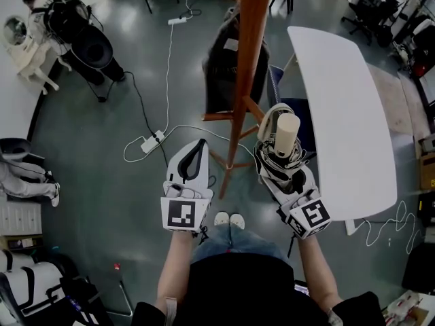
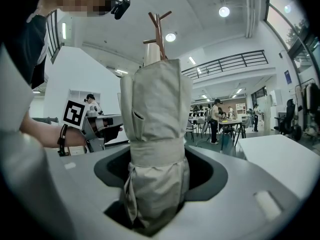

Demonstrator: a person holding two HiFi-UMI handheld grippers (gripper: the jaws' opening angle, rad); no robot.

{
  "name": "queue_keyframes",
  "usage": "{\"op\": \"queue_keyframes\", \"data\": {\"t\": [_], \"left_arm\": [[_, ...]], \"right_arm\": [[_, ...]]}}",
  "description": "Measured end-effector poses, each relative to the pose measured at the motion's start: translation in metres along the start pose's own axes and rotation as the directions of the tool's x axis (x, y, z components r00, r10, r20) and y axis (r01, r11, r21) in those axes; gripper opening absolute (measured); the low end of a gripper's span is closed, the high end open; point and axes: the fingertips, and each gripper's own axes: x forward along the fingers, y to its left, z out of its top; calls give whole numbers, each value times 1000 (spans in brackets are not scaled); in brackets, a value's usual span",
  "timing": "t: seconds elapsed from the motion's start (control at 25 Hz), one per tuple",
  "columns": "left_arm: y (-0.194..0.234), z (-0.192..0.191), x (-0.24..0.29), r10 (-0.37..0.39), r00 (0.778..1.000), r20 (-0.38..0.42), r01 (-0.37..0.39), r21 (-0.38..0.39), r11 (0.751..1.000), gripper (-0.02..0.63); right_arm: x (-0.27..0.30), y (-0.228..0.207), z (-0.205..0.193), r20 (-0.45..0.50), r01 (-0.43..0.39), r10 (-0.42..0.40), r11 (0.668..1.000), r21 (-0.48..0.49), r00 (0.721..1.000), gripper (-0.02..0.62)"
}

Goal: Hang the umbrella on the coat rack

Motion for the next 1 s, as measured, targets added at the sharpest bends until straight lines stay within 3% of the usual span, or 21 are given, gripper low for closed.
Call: {"op": "queue_keyframes", "data": {"t": [1.0], "left_arm": [[11,-4,6,-16,1000,10,17,-18,1000,6]], "right_arm": [[22,17,16,-19,-53,52,995,-81,998,307]]}}
